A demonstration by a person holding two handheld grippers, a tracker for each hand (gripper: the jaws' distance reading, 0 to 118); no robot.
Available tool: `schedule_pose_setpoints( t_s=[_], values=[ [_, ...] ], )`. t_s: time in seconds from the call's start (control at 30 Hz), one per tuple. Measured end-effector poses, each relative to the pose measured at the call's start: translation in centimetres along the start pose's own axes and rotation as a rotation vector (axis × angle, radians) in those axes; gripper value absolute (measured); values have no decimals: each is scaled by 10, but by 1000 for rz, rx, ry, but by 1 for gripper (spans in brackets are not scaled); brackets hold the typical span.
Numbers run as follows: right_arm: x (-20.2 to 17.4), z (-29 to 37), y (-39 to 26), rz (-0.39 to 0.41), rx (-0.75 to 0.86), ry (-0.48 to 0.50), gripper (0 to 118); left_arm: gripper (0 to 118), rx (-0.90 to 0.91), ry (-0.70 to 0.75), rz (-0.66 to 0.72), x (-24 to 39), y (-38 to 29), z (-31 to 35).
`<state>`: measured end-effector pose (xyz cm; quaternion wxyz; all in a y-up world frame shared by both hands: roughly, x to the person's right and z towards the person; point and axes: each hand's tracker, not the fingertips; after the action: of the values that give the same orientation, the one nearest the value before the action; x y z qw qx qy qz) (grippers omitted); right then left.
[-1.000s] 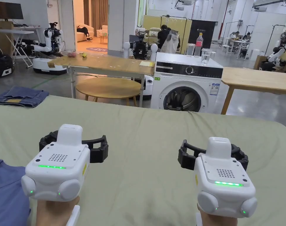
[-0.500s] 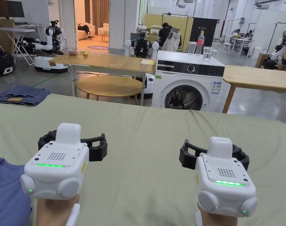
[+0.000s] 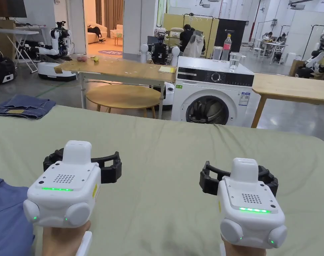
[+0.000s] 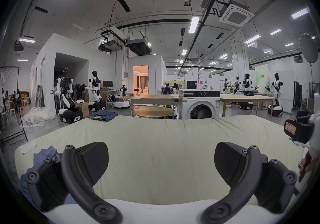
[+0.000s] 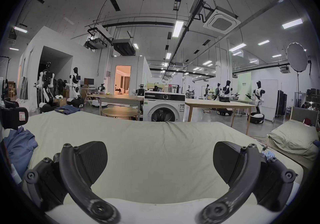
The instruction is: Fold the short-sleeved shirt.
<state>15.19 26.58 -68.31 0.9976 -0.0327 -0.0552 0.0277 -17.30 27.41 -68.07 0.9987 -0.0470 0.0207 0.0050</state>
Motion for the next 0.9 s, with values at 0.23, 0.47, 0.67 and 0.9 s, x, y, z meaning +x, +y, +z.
schedule_pose_setpoints(
  t_s=[0.23,0.47,0.67,0.9],
  values=[
    [0,-1,-1,4,-8,-1,118,118,-8,5,5,-1,1,-1],
    [0,0,-4,-1,-17,-2,118,118,-16,-4,4,2,0,-1],
    [0,0,-6,0,-24,0,118,118,-22,-13,9,2,-1,-1],
    [-2,3,-6,10,-22,0,118,118,-19,-9,11,1,-4,0]
  ],
)
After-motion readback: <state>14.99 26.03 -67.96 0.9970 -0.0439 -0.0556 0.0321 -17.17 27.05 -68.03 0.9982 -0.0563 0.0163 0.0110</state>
